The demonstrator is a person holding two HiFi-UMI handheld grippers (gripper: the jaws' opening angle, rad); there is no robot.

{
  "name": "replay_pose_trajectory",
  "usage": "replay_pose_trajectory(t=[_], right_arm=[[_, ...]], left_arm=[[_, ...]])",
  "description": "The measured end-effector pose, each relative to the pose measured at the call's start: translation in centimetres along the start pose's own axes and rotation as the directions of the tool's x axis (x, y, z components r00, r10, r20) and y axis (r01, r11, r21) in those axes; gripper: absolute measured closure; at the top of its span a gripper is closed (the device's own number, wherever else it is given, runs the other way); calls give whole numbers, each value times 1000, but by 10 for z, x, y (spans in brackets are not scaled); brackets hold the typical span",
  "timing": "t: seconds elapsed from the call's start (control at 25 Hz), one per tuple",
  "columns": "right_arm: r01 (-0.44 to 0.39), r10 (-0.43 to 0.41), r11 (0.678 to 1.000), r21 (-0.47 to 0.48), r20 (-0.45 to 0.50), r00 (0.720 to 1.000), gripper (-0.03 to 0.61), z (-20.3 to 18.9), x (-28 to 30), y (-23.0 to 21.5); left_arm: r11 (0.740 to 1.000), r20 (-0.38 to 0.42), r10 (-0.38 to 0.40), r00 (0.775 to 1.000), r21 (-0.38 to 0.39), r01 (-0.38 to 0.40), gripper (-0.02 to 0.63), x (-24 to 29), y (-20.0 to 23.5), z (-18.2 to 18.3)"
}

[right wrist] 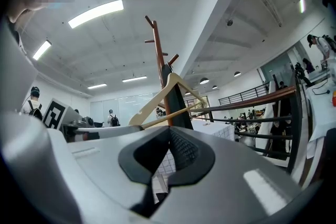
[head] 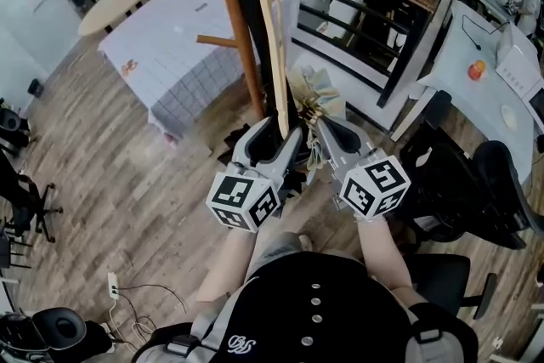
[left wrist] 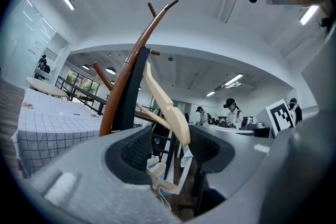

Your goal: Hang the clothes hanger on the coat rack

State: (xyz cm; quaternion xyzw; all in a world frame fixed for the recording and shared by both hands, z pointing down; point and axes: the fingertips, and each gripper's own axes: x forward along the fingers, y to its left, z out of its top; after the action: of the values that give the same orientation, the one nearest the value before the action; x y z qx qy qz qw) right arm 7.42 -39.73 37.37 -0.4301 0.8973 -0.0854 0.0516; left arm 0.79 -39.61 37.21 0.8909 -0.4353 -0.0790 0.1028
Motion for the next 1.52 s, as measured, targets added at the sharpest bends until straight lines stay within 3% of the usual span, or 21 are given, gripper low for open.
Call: replay_pose_trajectory(t=[0.36,0.48,0.56,0.72,0.8,0.92,1.2,1.52], right_arm=[[-41,39,998,-44,-26,999,583,-8,-4,15],[-54,52,997,-57,-35,998,580,-11,-8,16],[-63,59,996,-68,-50,997,578,-15,-12,15],[-55,51,996,-64,-56,997,578,-18,-19,11],[-55,52,997,-58,-55,997,578,-19,-20,11],[-64,60,995,-70,-64,996,578,-23,-22,13],[-85,81,992,-95,-50,995,580,-19,-23,22],[-95,85,988,-123,-80,993,580,-24,-29,26]], left_arm=[[997,-106,-62,992,36,66,403,-6,-16,-35],[997,-109,-63,992,40,68,405,-5,-18,-37],[998,-106,-41,994,37,45,460,-5,-15,-37],[999,-113,-24,993,28,27,470,-7,-15,-41],[999,-116,-22,993,24,25,560,-7,-15,-43],[999,-115,-40,992,13,42,612,-7,-20,-48],[990,-90,-139,986,18,141,612,-5,-41,-46],[992,-127,-121,984,14,124,614,-10,-34,-51]])
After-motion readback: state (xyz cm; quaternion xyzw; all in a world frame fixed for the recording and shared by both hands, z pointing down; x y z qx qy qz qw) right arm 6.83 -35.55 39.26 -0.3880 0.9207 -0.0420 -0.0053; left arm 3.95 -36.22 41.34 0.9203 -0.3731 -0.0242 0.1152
